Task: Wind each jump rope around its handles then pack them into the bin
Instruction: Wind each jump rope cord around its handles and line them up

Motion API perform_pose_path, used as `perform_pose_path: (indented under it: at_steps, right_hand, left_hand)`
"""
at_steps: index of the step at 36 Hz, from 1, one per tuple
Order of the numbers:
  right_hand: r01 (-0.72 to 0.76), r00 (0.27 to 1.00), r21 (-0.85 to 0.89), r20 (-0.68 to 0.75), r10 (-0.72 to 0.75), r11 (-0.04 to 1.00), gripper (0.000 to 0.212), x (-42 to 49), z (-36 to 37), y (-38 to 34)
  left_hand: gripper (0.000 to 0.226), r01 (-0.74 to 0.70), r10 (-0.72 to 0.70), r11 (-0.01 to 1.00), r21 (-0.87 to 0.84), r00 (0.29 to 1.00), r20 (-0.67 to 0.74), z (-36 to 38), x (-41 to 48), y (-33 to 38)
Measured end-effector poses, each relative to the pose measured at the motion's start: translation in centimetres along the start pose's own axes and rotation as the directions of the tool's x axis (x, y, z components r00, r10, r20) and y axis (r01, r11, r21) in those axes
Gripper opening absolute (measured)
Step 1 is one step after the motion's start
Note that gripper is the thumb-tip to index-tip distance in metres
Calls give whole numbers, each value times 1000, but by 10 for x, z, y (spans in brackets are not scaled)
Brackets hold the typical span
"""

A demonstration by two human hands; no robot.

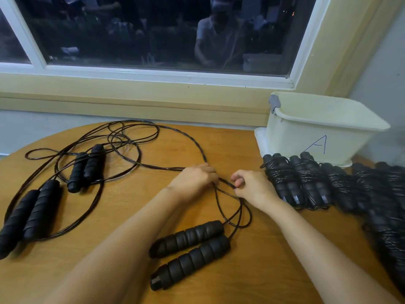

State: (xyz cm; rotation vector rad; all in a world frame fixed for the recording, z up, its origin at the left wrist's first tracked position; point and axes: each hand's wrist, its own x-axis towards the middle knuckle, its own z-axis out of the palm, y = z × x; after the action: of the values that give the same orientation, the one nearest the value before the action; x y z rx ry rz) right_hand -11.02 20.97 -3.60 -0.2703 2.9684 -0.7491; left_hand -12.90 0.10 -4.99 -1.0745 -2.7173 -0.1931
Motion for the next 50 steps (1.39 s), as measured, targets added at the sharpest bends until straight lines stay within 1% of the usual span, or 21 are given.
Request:
perform_pose_path:
  at_steps: [3,8,10,12,15,17,19,21,22,23,24,27,33,36,38,39,41,44,47,48,50]
  right_hand:
    - [11,1000,-43,-17,-12,999,35,-3,2,-1]
    - [24,998,-47,-49,-26,999,38,-3,7,-1]
    - [25,998,-46,-58,-27,999,37,-4,8,0]
    - [23,998,-46,-63,-26,999,35,-4,9,1]
    - [27,997,-50,-74,-31,998,34,-5,11,1]
    - [33,996,-34,-85,-36,999,33,-6,12,2]
    - [21,994,5,-109,-20,1000,31,-7,14,3]
    - [-6,988,42,-156,13,999,27,-8,14,6]
    - [-21,983,52,-182,30,998,25,-9,14,8]
    - [-35,978,55,-205,45,998,23,-10,13,9]
    - [-45,974,52,-219,56,998,22,-12,12,11]
    - [-44,969,28,-241,49,999,26,-20,8,15]
    - [51,952,-82,-298,-73,995,32,-47,3,10]
    - [225,897,-156,-352,-267,962,29,-66,6,1]
    - [366,863,-139,-319,-391,920,23,-79,10,-4]
    - [418,861,-114,-268,-433,901,22,-86,12,-6]
    - [489,859,-48,-145,-490,871,30,-98,17,-9]
    - [514,858,17,-30,-513,858,47,-111,24,-10]
    - [487,873,-23,37,-486,873,53,-120,29,-8]
    - [479,878,-54,40,-478,876,52,-122,30,-8]
    - [455,889,-91,0,-457,886,48,-124,34,-10]
  left_hand:
    - [22,-34,35,998,46,999,-12,-2,-8,-4]
    - [30,-2,1,996,84,1000,11,-4,-29,-26]
    - [28,64,-63,996,68,998,-15,-6,-35,-35]
    - [24,166,-168,986,-26,981,-99,-10,-35,-38]
    - [17,293,-326,942,-162,911,-253,-18,-18,-33]
    - [20,326,-393,911,-250,871,-295,-20,1,-27]
    - [33,349,-419,885,-307,885,-203,-18,20,-20]
    - [62,377,-407,851,-365,914,-5,-11,33,-11]
    - [74,396,-395,830,-393,915,88,-8,37,-6]
    - [80,410,-386,815,-409,911,145,-6,40,-3]
    - [83,420,-385,806,-417,907,168,-4,42,0]
    - [79,442,-419,801,-403,896,149,-2,36,6]
    - [46,453,-431,814,-363,891,145,-23,-8,15]
    - [37,443,-417,838,-318,896,151,-43,-41,27]
    - [36,438,-406,843,-313,899,165,-58,-65,41]
    - [36,438,-399,844,-311,899,181,-65,-76,49]
    - [43,455,-400,830,-321,888,227,-73,-98,65]
    - [69,460,-386,816,-349,884,264,-72,-130,87]
    - [97,447,-370,874,-190,866,336,-61,-157,104]
    - [99,441,-375,887,-135,859,347,-57,-163,108]
    - [87,413,-375,907,-88,884,279,-48,-171,110]
